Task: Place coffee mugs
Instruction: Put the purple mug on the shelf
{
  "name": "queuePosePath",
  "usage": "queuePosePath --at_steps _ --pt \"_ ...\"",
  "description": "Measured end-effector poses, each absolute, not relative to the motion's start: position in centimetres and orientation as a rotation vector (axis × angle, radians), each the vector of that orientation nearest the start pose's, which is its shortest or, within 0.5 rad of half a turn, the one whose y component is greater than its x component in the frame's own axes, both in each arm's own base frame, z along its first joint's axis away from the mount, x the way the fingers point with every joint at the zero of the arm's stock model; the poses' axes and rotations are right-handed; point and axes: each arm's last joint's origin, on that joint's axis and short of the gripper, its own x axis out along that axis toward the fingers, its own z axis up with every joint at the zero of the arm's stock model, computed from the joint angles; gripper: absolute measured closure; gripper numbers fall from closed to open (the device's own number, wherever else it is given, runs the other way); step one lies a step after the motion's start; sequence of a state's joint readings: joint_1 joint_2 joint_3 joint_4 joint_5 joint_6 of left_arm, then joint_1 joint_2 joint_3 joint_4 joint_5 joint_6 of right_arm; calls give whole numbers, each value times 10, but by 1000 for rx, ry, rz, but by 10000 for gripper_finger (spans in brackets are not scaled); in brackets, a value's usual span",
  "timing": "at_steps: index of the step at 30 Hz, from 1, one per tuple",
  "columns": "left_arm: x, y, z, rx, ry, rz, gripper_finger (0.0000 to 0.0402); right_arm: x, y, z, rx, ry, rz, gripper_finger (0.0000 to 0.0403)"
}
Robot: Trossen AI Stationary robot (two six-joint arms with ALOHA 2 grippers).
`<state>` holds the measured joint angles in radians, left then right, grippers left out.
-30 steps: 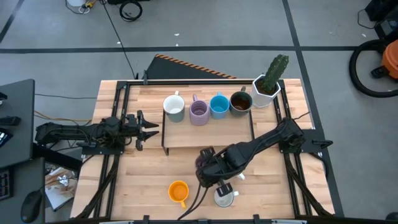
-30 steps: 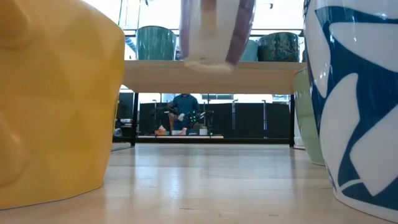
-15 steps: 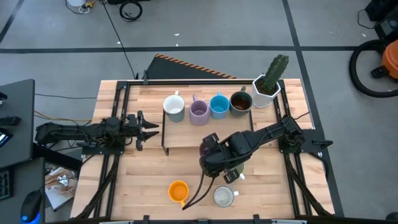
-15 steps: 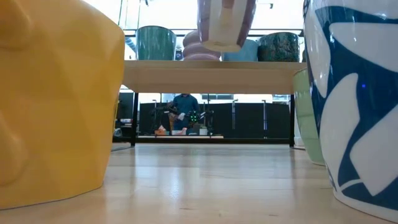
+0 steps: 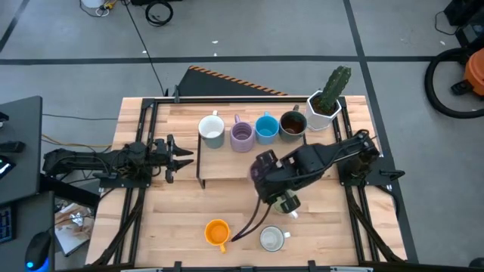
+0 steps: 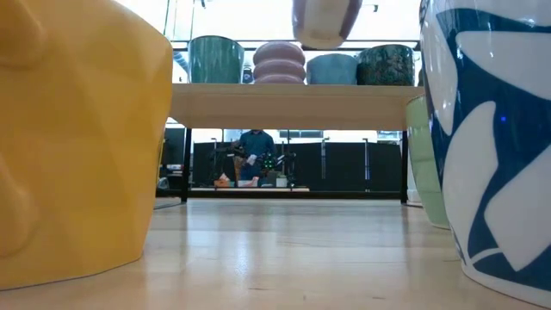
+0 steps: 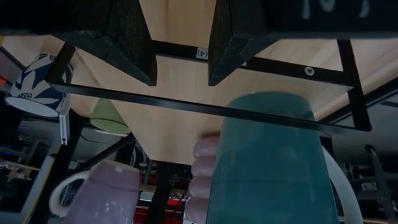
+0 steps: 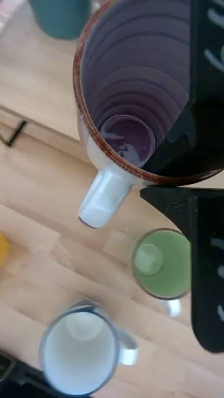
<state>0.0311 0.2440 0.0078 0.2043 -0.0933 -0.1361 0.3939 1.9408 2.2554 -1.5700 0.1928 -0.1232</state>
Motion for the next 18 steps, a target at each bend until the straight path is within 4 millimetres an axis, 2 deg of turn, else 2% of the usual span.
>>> queuePosePath --at_steps 8,18 --pt "112 6 165 -137 23 126 253 302 119 385 -505 1212 180 380" --pt "113 6 165 -150 27 127 253 277 92 360 -470 1262 187 377"
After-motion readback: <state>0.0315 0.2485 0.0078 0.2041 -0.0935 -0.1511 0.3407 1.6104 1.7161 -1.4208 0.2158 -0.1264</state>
